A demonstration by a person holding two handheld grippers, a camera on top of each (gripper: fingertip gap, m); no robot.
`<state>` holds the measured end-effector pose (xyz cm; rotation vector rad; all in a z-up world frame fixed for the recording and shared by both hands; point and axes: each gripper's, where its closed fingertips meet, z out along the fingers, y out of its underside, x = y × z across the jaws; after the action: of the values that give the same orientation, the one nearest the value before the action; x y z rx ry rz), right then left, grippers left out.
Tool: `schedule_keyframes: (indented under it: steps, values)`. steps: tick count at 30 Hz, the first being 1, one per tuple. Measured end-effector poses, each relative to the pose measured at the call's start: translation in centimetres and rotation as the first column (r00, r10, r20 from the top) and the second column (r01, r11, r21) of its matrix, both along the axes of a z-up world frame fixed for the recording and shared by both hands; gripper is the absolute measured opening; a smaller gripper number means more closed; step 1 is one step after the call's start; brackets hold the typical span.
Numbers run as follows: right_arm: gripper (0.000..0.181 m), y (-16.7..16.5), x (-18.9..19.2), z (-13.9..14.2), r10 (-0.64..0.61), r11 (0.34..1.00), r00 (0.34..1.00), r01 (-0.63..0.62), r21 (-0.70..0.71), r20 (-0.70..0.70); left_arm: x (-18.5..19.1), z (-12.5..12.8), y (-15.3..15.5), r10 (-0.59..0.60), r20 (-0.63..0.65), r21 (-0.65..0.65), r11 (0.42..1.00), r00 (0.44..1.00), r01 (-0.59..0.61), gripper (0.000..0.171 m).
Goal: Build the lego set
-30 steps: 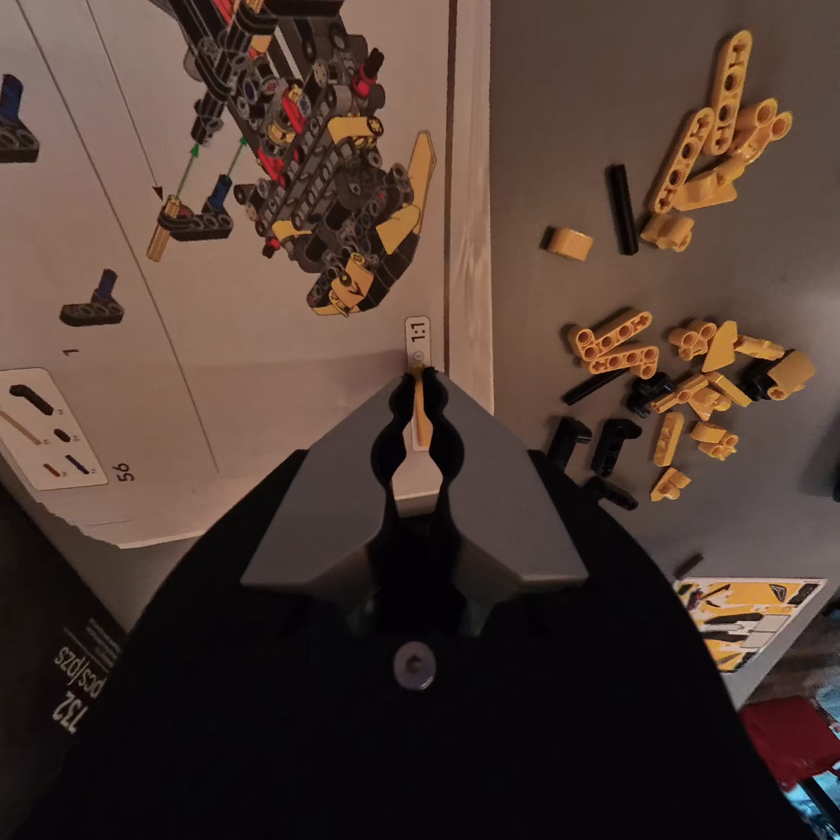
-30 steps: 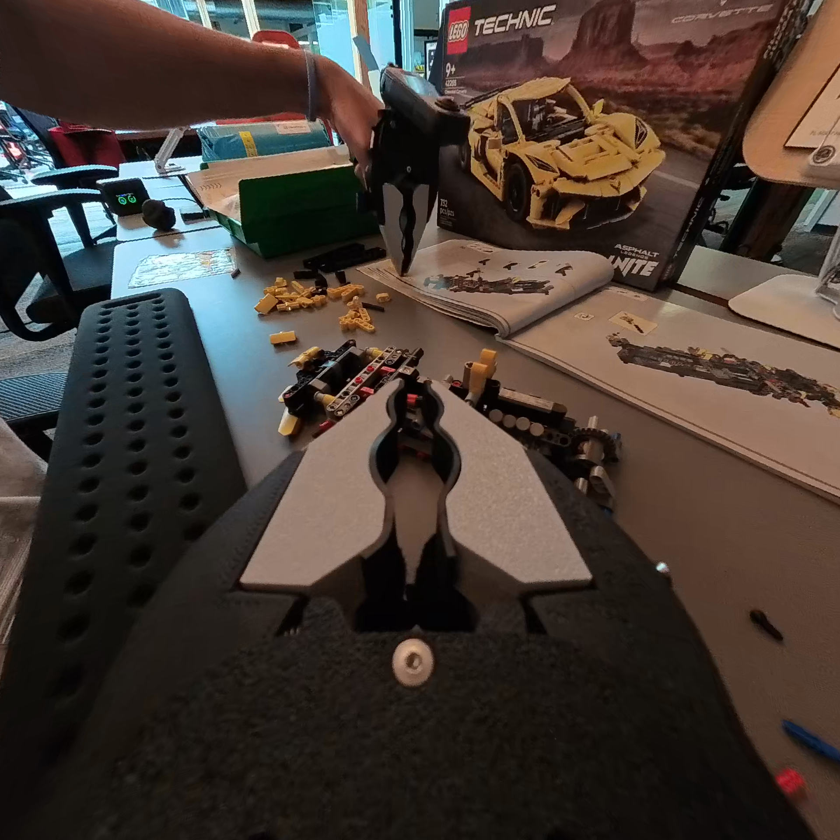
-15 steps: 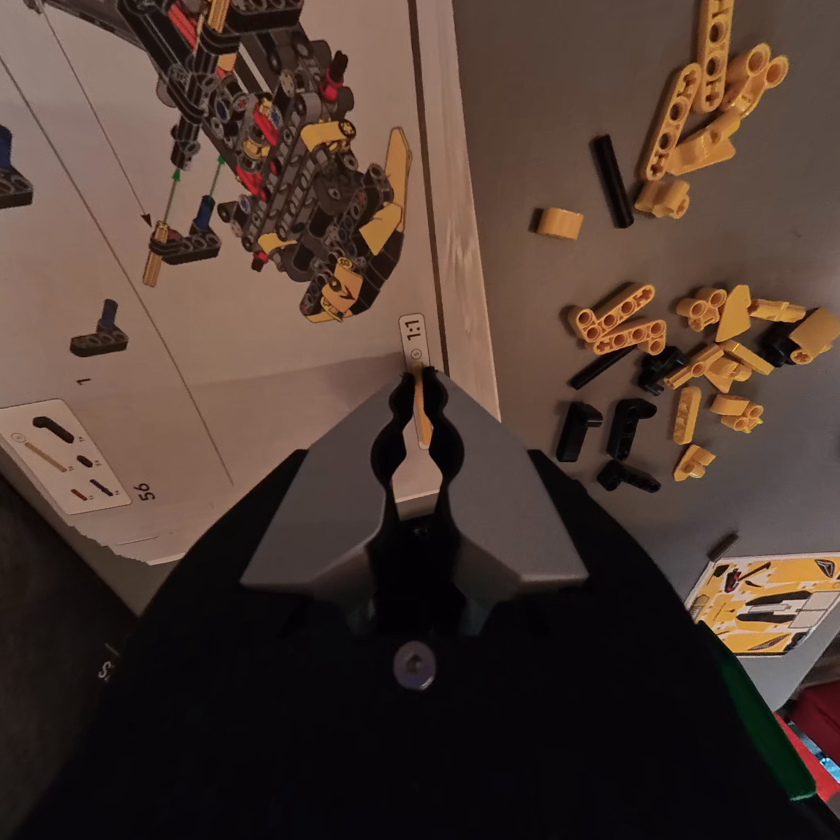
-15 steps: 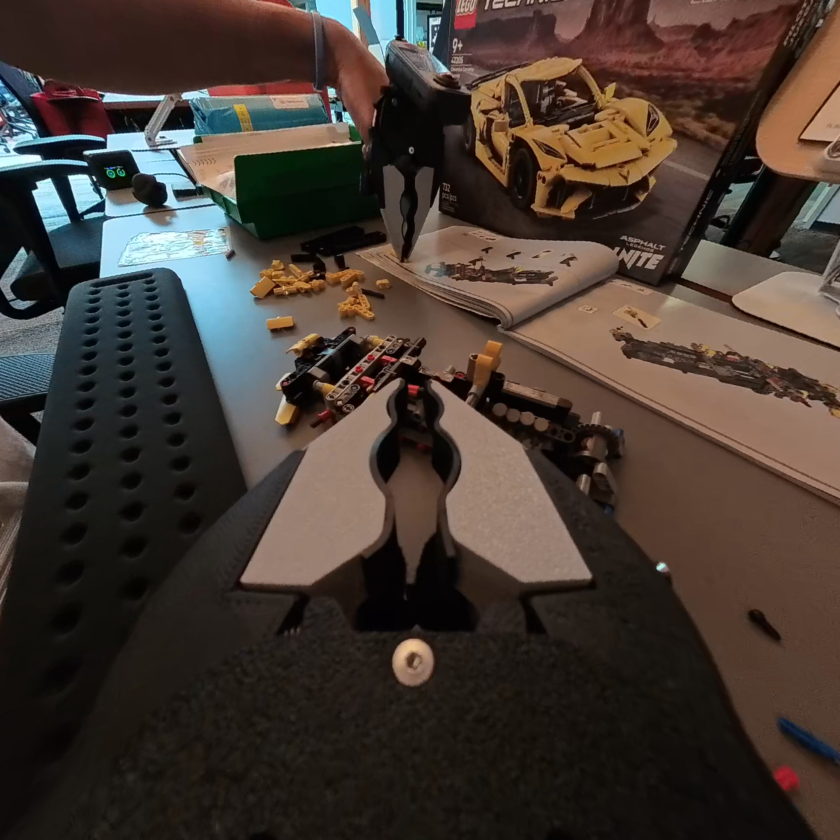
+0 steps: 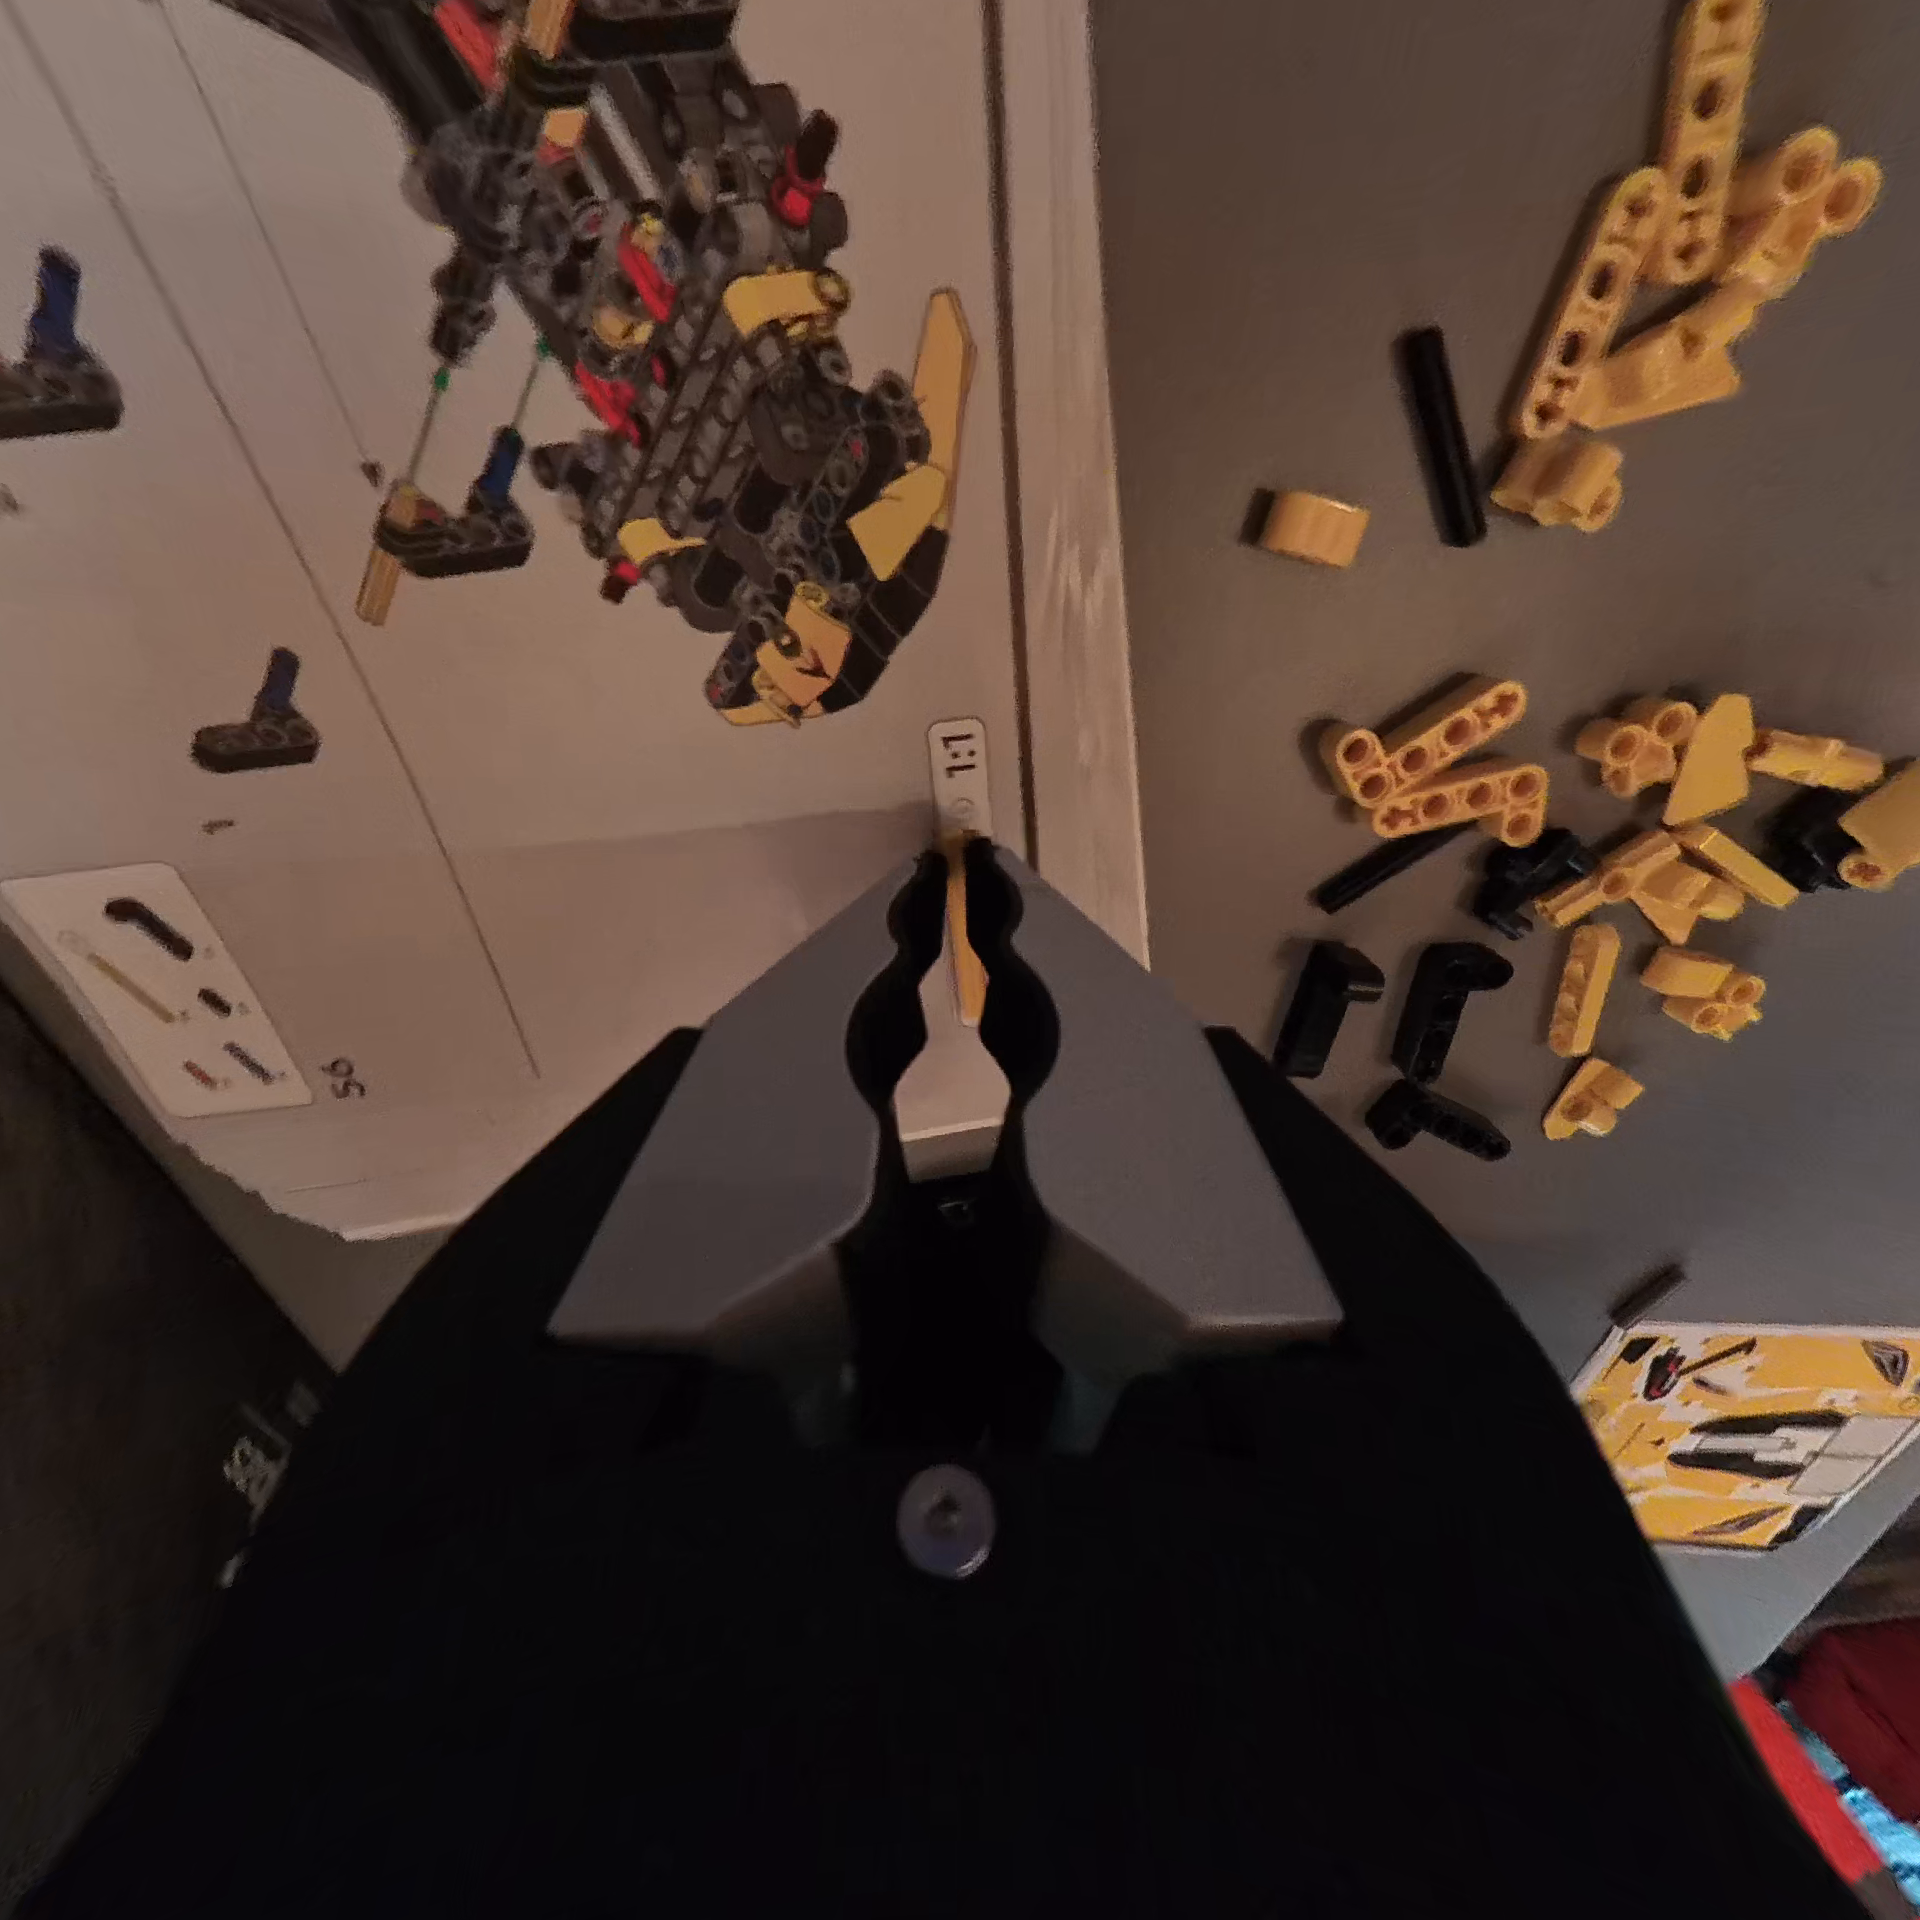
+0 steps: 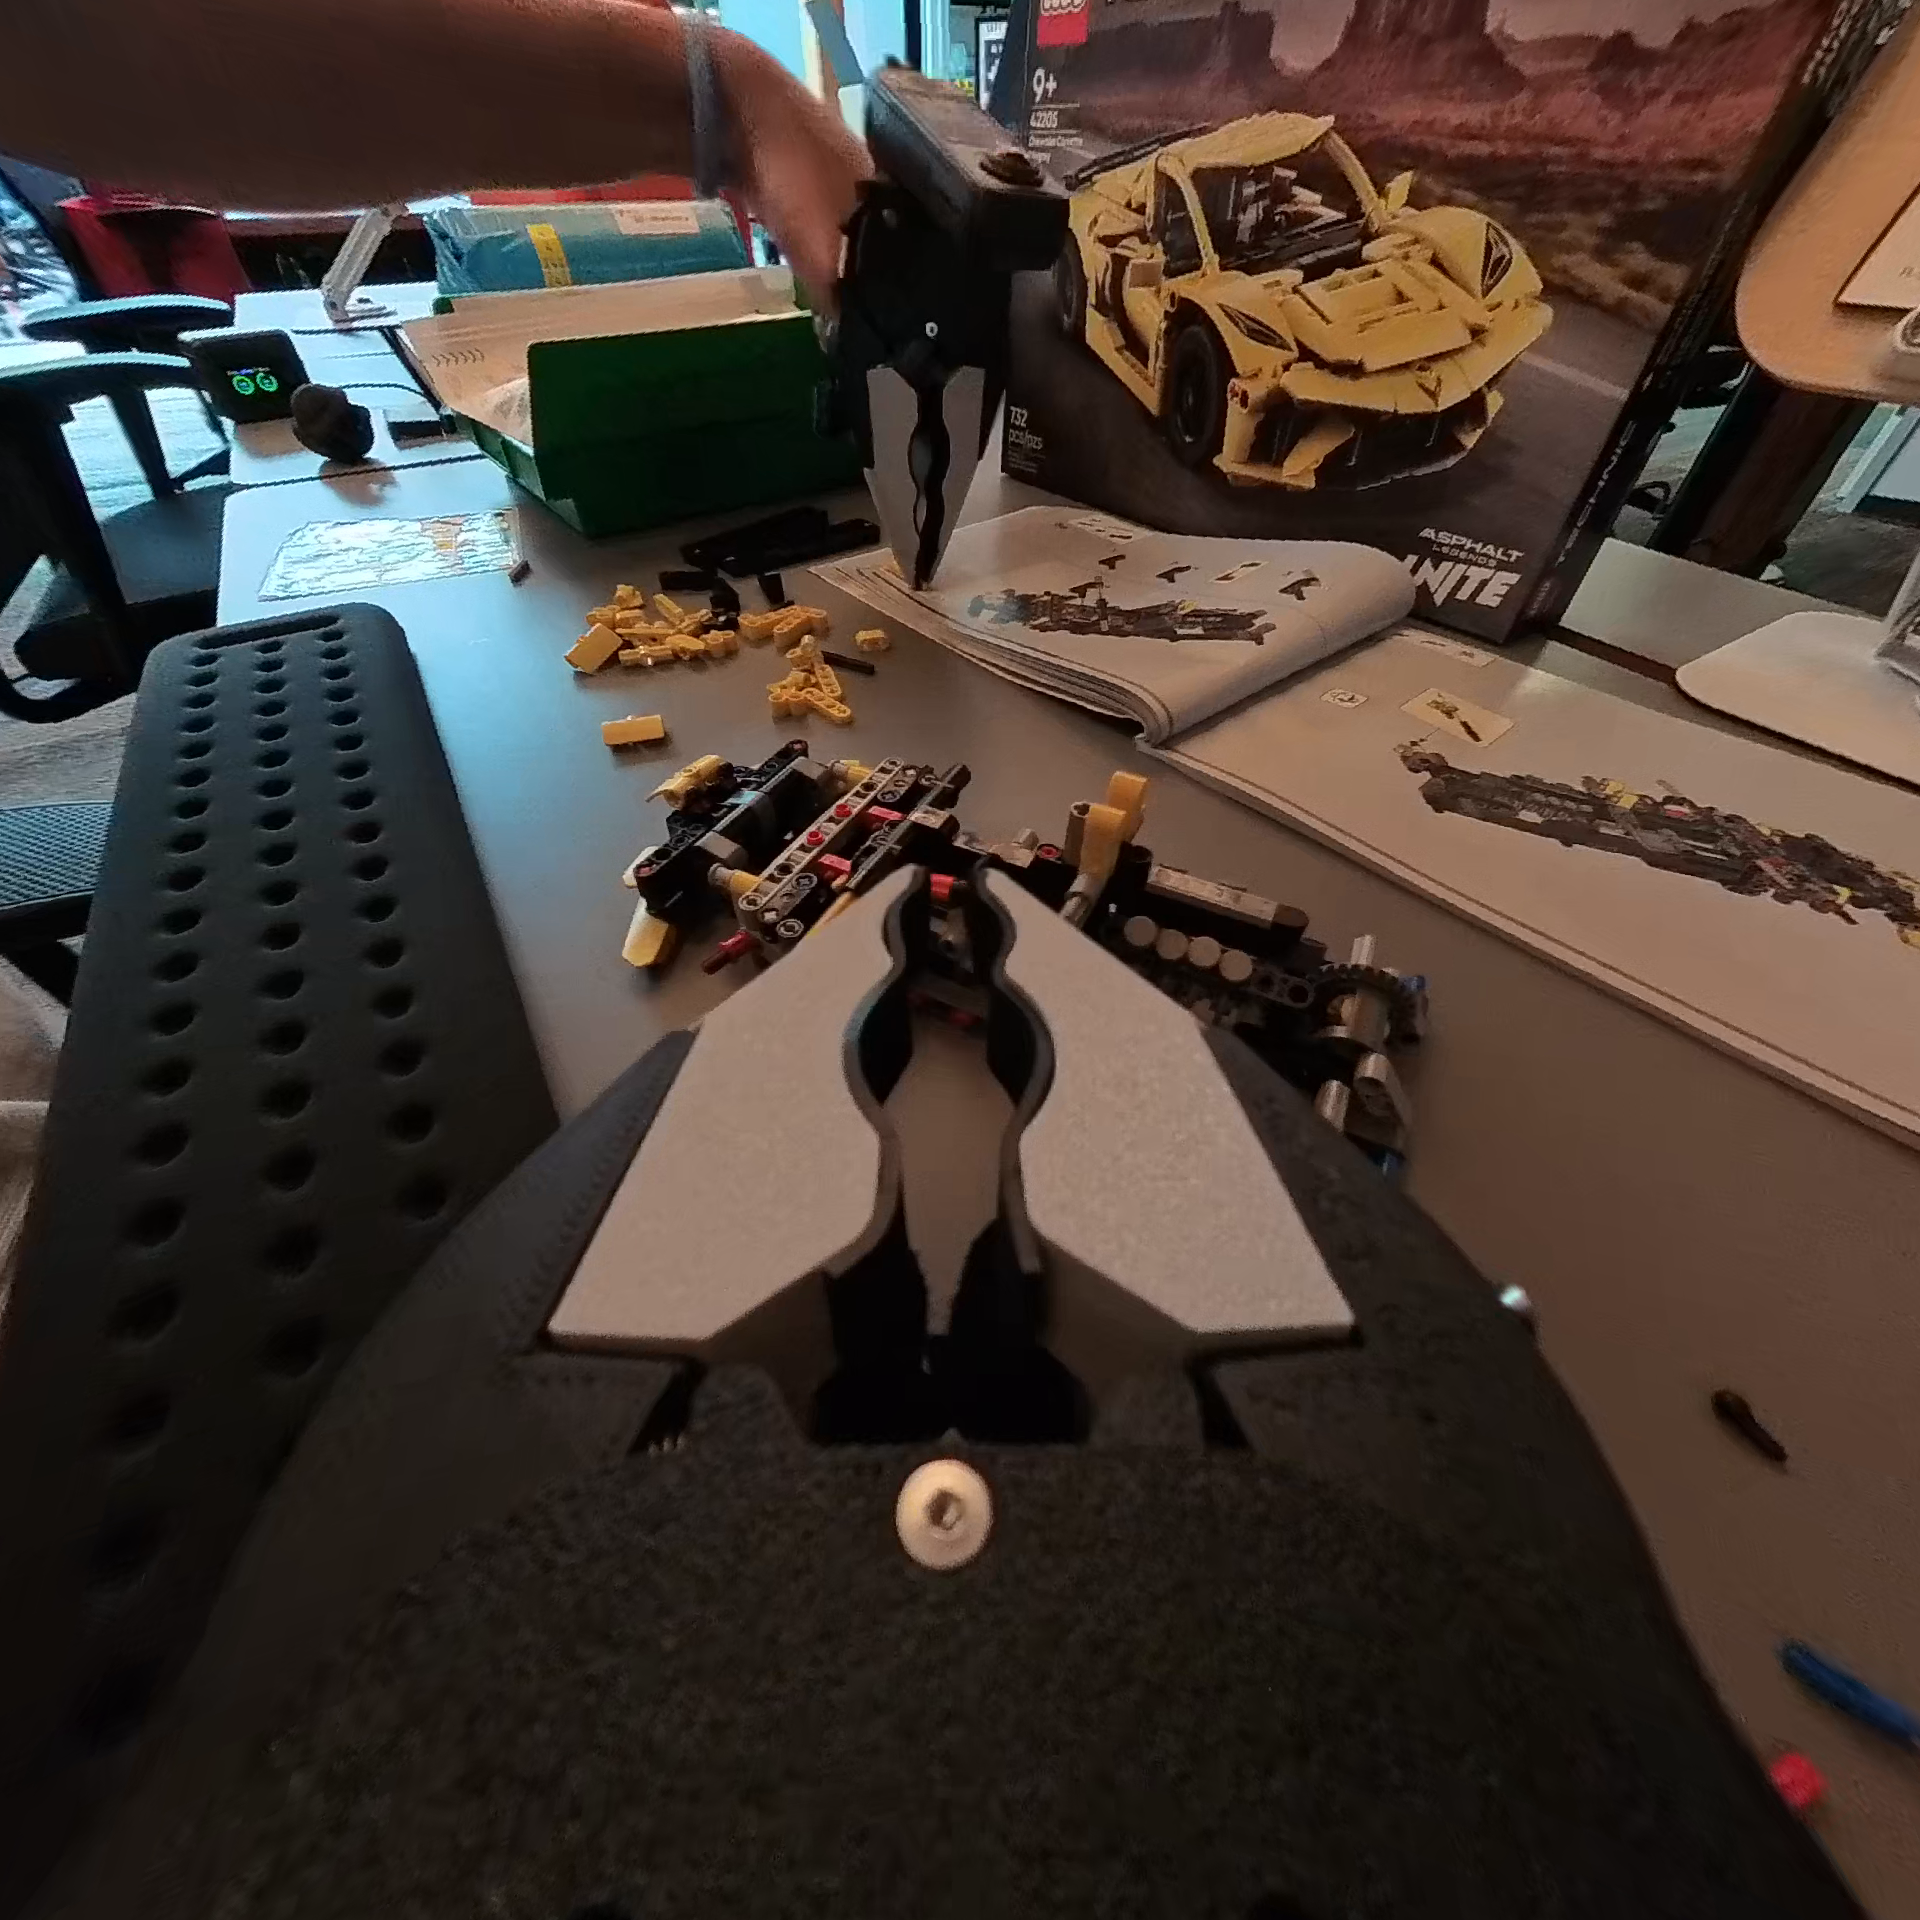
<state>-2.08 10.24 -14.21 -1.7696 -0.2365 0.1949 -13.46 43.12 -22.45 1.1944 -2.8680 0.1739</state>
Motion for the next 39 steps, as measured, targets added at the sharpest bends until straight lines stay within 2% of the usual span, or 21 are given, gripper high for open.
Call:
schedule_keyframes:
  steps: [2,4,7,10,11,13,15,17,20,22,26,29,32,35,37,39]
  values:
    - [0.009,0.2,0.7,-0.2,-0.036,0.999,0.999,0.036,-0.007,0.014,0.1,0.4,0.1,0.078,0.009,0.047,0.996,0.997,-0.079,0.001]
    - [0.022,0.3,1.3,-0.4,-0.070,0.997,0.997,0.071,-0.024,0.031,0.9,2.1,-1.8,0.145,0.092,0.006,0.989,0.985,-0.146,0.001]
    - [0.032,0.2,1.0,-3.1,-0.046,0.978,0.994,0.066,-0.197,0.101,1.9,6.0,-7.9,0.211,0.248,-0.141,0.973,0.946,-0.180,0.000]
    - [0.076,1.5,-0.9,-4.1,0.002,0.966,0.994,0.027,-0.257,0.112,1.2,8.6,-15.8,0.188,0.346,-0.245,0.964,0.919,-0.105,0.000]
    - [0.085,1.9,-0.5,-4.2,-0.037,0.957,0.989,0.077,-0.280,0.145,0.6,8.9,-18.3,0.171,0.361,-0.259,0.963,0.917,-0.077,0.001]
    - [0.092,2.3,0.2,-3.9,-0.073,0.942,0.979,0.131,-0.311,0.191,-0.4,8.8,-22.6,0.167,0.377,-0.290,0.955,0.911,-0.055,0.001]
    - [0.095,3.1,0.3,-3.1,-0.078,0.953,0.981,0.127,-0.276,0.180,-1.0,8.3,-26.4,0.195,0.357,-0.349,0.935,0.913,-0.063,0.001]
    - [0.095,4.0,0.0,-3.0,-0.057,0.960,0.982,0.103,-0.259,0.178,-1.5,7.1,-28.8,0.215,0.324,-0.371,0.925,0.921,-0.085,0.001]
    - [0.089,5.2,-0.1,-4.2,-0.032,0.956,0.976,0.093,-0.279,0.215,-2.2,5.7,-30.2,0.253,0.281,-0.380,0.915,0.926,-0.135,0.001]
    - [0.088,5.9,-0.3,-4.2,-0.035,0.958,0.982,0.087,-0.273,0.187,-2.5,5.4,-30.7,0.280,0.266,-0.400,0.902,0.922,-0.159,0.001]
    - [0.087,7.5,-0.1,-4.2,-0.077,0.960,0.980,0.123,-0.251,0.184,-2.7,4.7,-31.0,0.297,0.259,-0.381,0.906,0.919,-0.185,0.001]
    - [0.087,9.3,0.4,-4.2,-0.126,0.956,0.976,0.168,-0.242,0.178,-1.4,4.5,-31.7,0.308,0.270,-0.394,0.900,0.912,-0.187,0.001]
    - [0.086,10.8,1.0,-4.2,-0.158,0.950,0.973,0.197,-0.242,0.170,1.6,4.1,-32.2,0.337,0.289,-0.388,0.897,0.896,-0.212,0.001]
    - [0.084,10.5,2.4,-1.7,-0.189,0.961,0.977,0.205,-0.187,0.096,4.6,2.8,-32.9,0.308,0.294,-0.325,0.922,0.905,-0.208,0.001]
    - [0.080,9.0,5.1,1.0,-0.255,0.963,0.966,0.257,-0.086,0.032,6.5,2.0,-33.3,0.284,0.295,-0.298,0.935,0.912,-0.194,0.001]
    - [0.076,6.6,8.6,2.5,-0.334,0.943,0.943,0.334,-0.003,-0.007,7.9,1.1,-32.8,0.267,0.289,-0.245,0.949,0.919,-0.199,0.001]
